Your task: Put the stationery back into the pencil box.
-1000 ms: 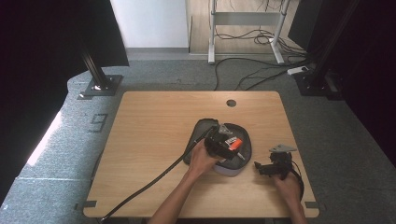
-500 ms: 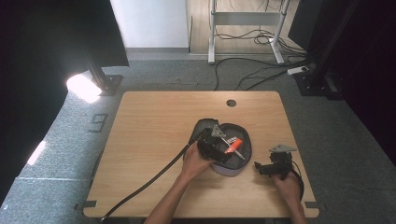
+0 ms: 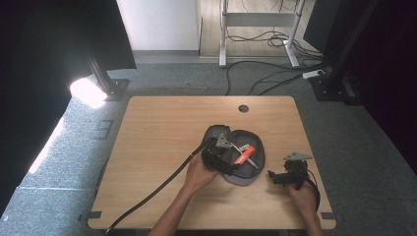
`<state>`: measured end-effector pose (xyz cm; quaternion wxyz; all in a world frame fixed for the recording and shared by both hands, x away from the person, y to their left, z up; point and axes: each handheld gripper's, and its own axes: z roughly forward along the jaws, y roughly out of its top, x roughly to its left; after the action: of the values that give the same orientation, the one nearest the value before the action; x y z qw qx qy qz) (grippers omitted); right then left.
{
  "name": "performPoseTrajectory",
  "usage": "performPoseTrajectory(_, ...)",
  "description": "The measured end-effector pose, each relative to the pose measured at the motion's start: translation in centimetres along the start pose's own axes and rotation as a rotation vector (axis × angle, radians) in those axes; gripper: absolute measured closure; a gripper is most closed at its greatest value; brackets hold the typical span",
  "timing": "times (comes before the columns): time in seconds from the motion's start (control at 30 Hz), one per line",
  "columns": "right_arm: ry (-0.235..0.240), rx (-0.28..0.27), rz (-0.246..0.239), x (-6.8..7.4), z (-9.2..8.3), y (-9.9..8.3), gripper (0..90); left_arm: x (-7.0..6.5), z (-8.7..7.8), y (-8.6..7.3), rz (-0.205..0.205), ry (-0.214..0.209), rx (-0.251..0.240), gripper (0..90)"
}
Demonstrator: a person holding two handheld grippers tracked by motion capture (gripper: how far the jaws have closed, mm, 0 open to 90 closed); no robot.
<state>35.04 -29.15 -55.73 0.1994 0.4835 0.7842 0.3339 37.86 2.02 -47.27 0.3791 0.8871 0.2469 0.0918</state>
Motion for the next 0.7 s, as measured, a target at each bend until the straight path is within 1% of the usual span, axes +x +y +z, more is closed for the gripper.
performPoseTrajectory(0.1, 0.000, 0.000, -0.001, 0.0, 0.0, 0.0, 0.0, 0.0, -0.3, -0.2, 0.001, 0.002, 0.000, 1.9)
performPoseTrajectory(0.17, 0.000, 0.000, -0.001, 0.0, 0.0, 0.0, 0.0, -0.2, -0.9, -0.6, 0.010, 0.014, -0.004, 1.8)
performPoseTrajectory(0.2, 0.000, 0.000, -0.001, 0.0, 0.0, 0.0, 0.0, -0.2, -0.9, -0.6, 0.010, 0.014, -0.004, 1.8)
performPoseTrajectory(0.23, 0.000, 0.000, -0.001, 0.0, 0.0, 0.0, 0.0, -0.1, -1.5, -0.8, 0.009, 0.012, -0.010, 1.6)
performPoseTrajectory(0.3, 0.000, 0.000, -0.001, 0.0, 0.0, 0.0, 0.0, -0.1, -1.8, -0.9, 0.008, 0.014, -0.015, 1.5)
performPoseTrajectory(0.33, 0.000, 0.000, -0.001, 0.0, 0.0, 0.0, 0.0, -0.1, -2.5, -1.3, 0.008, 0.016, -0.024, 1.5)
performPoseTrajectory(0.4, 0.000, 0.000, -0.001, 0.0, 0.0, 0.0, 0.0, 0.0, -2.8, -1.5, 0.008, 0.019, -0.027, 1.5)
performPoseTrajectory(0.43, 0.000, 0.000, -0.001, 0.0, 0.0, 0.0, 0.0, 0.1, -3.5, -2.3, 0.000, 0.025, -0.027, 1.5)
performPoseTrajectory(0.47, 0.000, 0.000, -0.001, 0.0, 0.0, 0.0, 0.0, 0.1, -3.5, -2.3, 0.000, 0.025, -0.027, 1.2)
performPoseTrajectory(0.5, 0.000, 0.000, -0.001, 0.0, 0.0, 0.0, 0.0, 0.3, -4.3, -3.1, -0.009, 0.032, -0.023, 1.1)
performPoseTrajectory(0.53, 0.000, 0.000, -0.001, 0.0, 0.0, 0.0, 0.0, 0.3, -4.3, -3.1, -0.009, 0.032, -0.023, 0.8)
performPoseTrajectory(0.63, 0.000, 0.000, -0.001, 0.0, 0.0, 0.0, 0.0, 0.7, -5.8, -4.4, -0.042, 0.033, -0.046, 0.8)
performPoseTrajectory(0.7, 0.002, 0.001, -0.001, 0.0, 0.0, 0.0, 0.0, 0.9, -6.6, -5.2, -0.054, 0.039, -0.061, 0.9)
